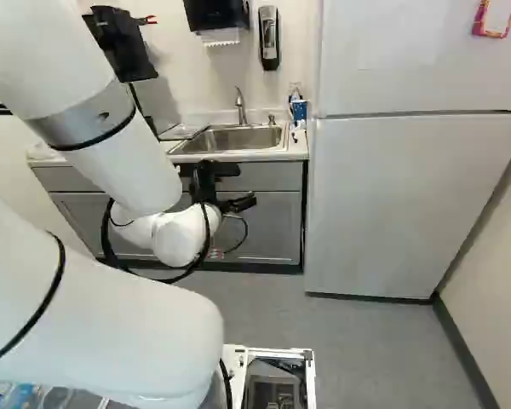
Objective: Rinse the cup and place it in the tray
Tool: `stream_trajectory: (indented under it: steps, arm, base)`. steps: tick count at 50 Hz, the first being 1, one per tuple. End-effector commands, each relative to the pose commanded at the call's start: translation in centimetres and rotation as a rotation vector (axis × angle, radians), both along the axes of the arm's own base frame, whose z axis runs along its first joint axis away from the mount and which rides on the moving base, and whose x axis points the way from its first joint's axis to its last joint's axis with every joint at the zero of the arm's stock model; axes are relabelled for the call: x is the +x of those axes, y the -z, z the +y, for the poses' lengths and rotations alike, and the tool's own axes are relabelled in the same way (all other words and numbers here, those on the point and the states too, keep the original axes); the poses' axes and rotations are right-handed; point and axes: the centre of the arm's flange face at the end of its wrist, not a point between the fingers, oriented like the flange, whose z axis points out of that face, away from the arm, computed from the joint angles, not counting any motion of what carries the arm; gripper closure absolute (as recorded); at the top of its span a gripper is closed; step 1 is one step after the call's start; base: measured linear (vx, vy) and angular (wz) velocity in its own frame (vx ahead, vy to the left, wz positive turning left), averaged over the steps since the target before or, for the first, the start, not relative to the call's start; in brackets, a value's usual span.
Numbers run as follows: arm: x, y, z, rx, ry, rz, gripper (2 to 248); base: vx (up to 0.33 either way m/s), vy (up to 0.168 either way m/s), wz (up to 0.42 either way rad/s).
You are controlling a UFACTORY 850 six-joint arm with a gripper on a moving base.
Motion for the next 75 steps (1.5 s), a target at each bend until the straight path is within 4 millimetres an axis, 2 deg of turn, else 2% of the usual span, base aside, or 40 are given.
stream_trajectory:
  steps: [1, 21, 75]
  arm:
    - [0.8, -0.6, 0.0, 0.000, 0.000, -0.011, 3]
    - [4.1, -2.7, 0.1, 0.000, -0.002, -0.057, 3]
    - [9.2, -8.4, 0.6, 0.002, -0.016, -0.186, 3]
  base:
    - [0.000, 0.000, 0.000]
    - [0.000, 0.000, 0.000]
    - [0.000, 0.000, 0.000]
